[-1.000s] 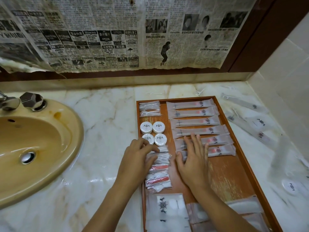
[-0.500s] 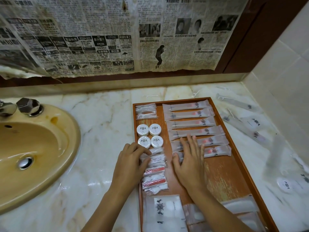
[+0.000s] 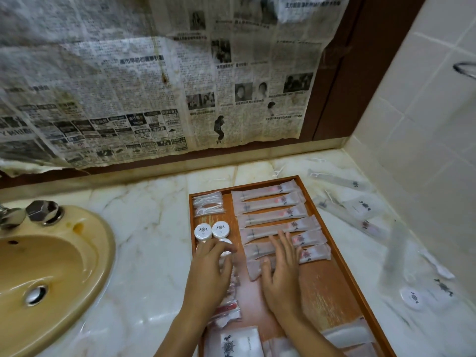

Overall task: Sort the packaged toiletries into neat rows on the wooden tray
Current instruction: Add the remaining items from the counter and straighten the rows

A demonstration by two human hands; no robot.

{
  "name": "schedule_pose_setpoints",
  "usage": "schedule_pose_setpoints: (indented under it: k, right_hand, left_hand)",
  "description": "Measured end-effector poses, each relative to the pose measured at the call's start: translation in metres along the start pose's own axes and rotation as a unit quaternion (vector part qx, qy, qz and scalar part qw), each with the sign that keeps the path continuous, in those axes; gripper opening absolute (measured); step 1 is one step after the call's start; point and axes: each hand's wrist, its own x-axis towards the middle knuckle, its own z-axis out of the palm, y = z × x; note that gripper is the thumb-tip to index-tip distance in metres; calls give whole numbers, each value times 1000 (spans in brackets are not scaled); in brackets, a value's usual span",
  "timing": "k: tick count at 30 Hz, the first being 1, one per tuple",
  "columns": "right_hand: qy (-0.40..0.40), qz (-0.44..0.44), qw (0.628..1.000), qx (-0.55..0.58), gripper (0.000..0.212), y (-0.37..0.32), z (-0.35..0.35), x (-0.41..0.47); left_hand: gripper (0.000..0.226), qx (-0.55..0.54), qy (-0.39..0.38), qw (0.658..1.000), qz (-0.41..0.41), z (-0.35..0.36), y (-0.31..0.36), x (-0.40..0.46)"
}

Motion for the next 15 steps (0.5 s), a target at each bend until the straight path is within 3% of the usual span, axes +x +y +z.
schedule_pose_setpoints:
  k: [7,15]
  right_hand:
    - [88,15,989,115,47,19,-64,30]
    - [210,138,966,55,34,96,-146,87]
  left_hand:
    - [22,-34,-36,999,21,38,47,32]
    - [21,-44,-79,995,44,111,113,73]
